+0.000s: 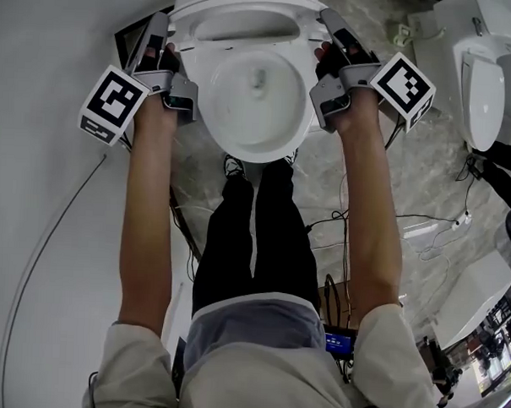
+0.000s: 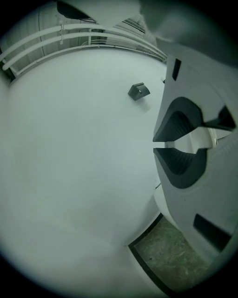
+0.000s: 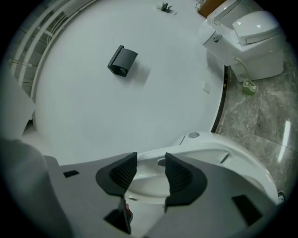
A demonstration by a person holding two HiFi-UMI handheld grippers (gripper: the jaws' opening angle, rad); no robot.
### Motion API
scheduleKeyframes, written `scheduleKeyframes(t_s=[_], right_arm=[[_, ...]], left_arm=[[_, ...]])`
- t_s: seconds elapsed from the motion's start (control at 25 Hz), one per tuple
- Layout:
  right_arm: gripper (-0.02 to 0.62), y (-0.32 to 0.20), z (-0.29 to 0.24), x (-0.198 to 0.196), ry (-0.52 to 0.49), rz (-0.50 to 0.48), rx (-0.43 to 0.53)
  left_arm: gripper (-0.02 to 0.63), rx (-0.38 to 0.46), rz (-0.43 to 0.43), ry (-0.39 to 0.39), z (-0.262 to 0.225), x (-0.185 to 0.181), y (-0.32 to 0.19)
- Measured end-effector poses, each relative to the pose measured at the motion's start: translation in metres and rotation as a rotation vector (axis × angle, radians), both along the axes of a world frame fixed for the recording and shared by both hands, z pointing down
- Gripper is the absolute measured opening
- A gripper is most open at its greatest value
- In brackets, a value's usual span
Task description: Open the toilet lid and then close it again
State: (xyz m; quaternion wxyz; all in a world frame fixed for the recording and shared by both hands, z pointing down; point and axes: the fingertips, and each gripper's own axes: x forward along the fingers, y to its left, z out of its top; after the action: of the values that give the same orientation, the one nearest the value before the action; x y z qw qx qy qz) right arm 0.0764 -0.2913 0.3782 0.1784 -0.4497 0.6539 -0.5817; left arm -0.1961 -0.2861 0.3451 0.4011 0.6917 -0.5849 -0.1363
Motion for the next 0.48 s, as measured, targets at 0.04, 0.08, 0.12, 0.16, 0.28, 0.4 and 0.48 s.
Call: scheduleKeyframes(t_s=[0.04,0.08,0.12,0.16,0.28,0.4,0.48], right_arm=[[0.181,-0.005,-0.001,0.0,0.003,-0.008,0.004],[0.175,-0.009,-0.001,0.0,0.004,-0.014,0.009],[0.171,-0.013,-0.001,0.0,0.005,-0.016,0.012],[0.162,-0.017,-0.001,0.0,0.006,-0.016,0.013],[0.116,-0.026,0.002,0.001,0.006,-0.018,0.01],[0.101,-0.03,0.004,-0.002,0.023,-0.028,0.008],[0.086,-0.032,0.002,-0.005,0.036,-0.037,0.012]], left_arm=[[0.036,0.001,0.003,-0.006,-0.001,0.0,-0.005],[0.035,0.002,0.007,-0.013,-0.002,0.001,-0.01],[0.035,0.004,0.01,-0.019,-0.002,0.002,-0.014],[0.035,0.005,0.01,-0.023,-0.003,0.003,-0.018],[0.035,0.006,0.007,-0.025,-0.002,0.003,-0.029],[0.035,0.01,0.009,-0.011,-0.003,0.001,-0.033],[0.035,0.014,0.013,-0.001,-0.004,0.0,-0.033]])
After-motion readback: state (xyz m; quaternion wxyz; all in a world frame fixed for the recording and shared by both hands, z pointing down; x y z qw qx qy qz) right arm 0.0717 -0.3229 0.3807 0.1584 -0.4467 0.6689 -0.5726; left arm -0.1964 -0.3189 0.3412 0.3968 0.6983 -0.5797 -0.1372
